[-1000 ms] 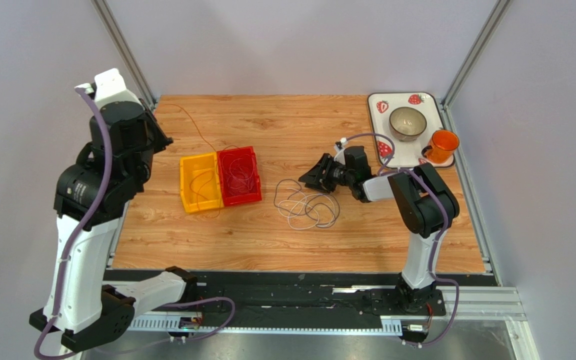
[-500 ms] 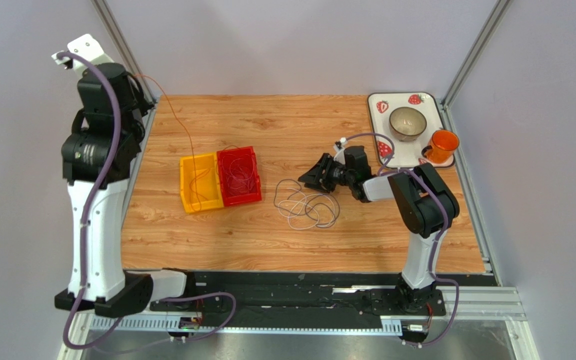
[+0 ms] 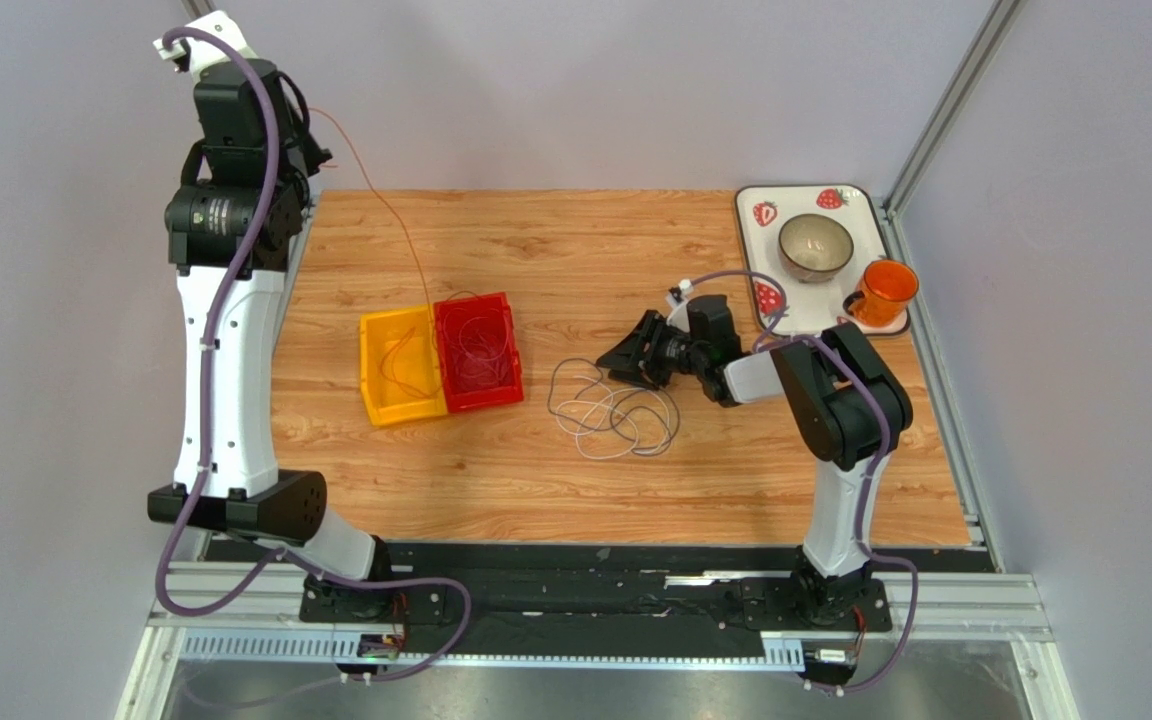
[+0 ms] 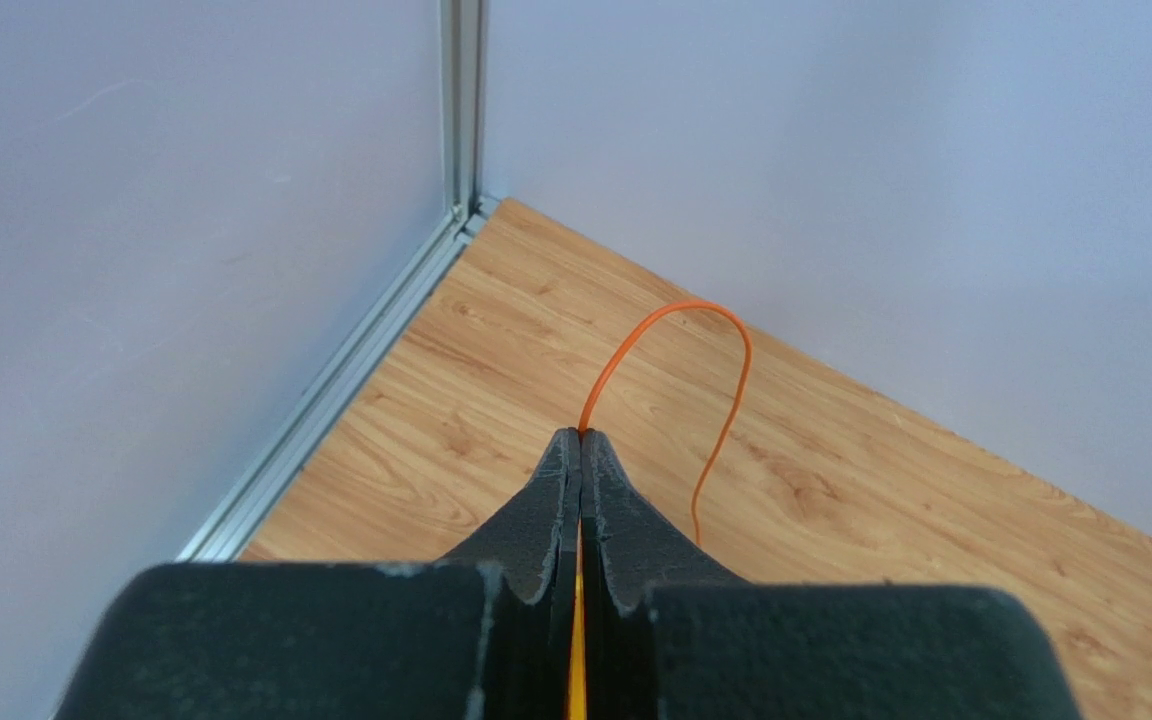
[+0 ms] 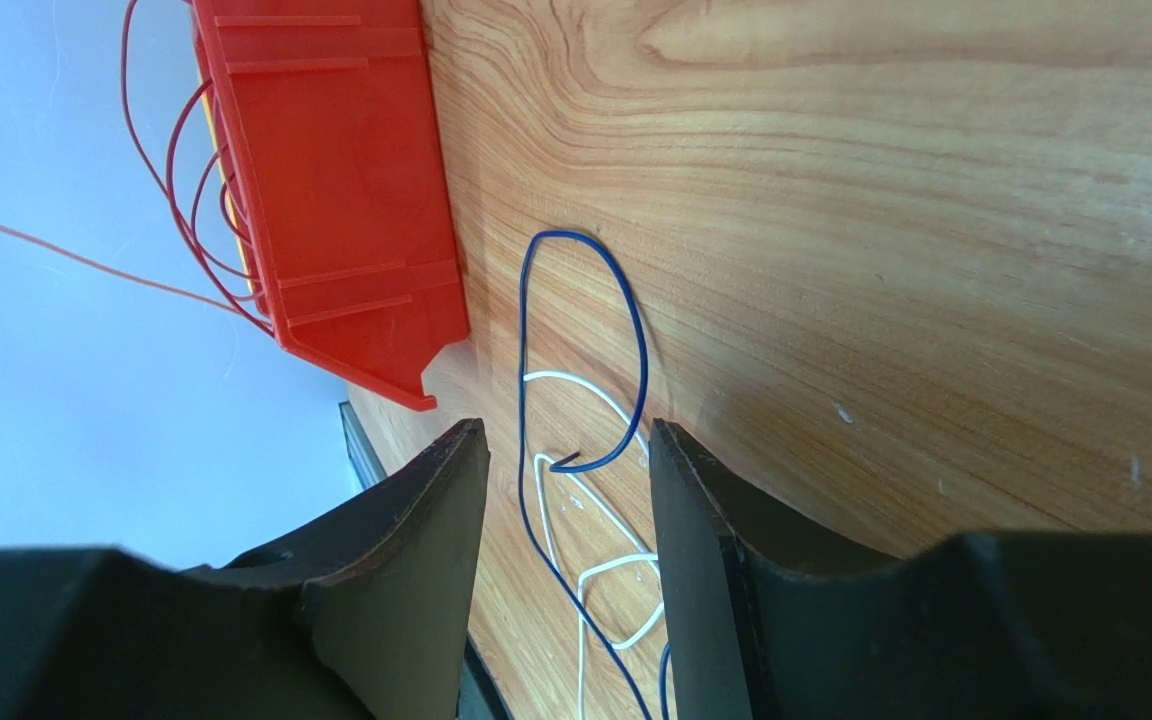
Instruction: Untangle the cables
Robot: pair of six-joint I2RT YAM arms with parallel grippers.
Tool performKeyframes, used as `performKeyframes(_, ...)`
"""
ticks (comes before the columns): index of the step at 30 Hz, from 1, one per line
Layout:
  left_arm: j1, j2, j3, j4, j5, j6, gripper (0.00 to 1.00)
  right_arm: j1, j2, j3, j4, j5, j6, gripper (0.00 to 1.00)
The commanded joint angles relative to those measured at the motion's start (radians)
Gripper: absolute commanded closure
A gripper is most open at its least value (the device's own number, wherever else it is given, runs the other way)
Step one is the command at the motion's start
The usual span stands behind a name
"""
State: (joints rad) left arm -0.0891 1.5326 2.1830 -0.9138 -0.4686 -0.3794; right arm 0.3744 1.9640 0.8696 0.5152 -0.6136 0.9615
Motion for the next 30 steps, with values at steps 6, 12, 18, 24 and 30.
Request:
performKeyframes(6,0.018,-0.060,-0.122,0.128,-0.088,0.079,1.00,-0.012,0.010,0.012,0.062,-0.029,0.023,0.53)
performKeyframes(12,0.110,-0.089,-0.178,0.154,-0.053,0.065,1.00,-0.012,0.016,0.014,0.071,-0.035,0.031,0.53)
performKeyframes(18,0.158,-0.040,-0.121,0.127,-0.082,0.073,1.00,-0.012,0.024,0.014,0.080,-0.041,0.037,0.53)
performKeyframes(24,0.238,-0.072,-0.114,0.132,-0.013,0.027,1.00,-0.012,0.038,0.025,0.085,-0.052,0.045,0.53)
performKeyframes(30,0.238,-0.095,-0.207,0.179,0.019,0.017,1.00,-0.014,0.046,0.023,0.105,-0.060,0.059,0.53)
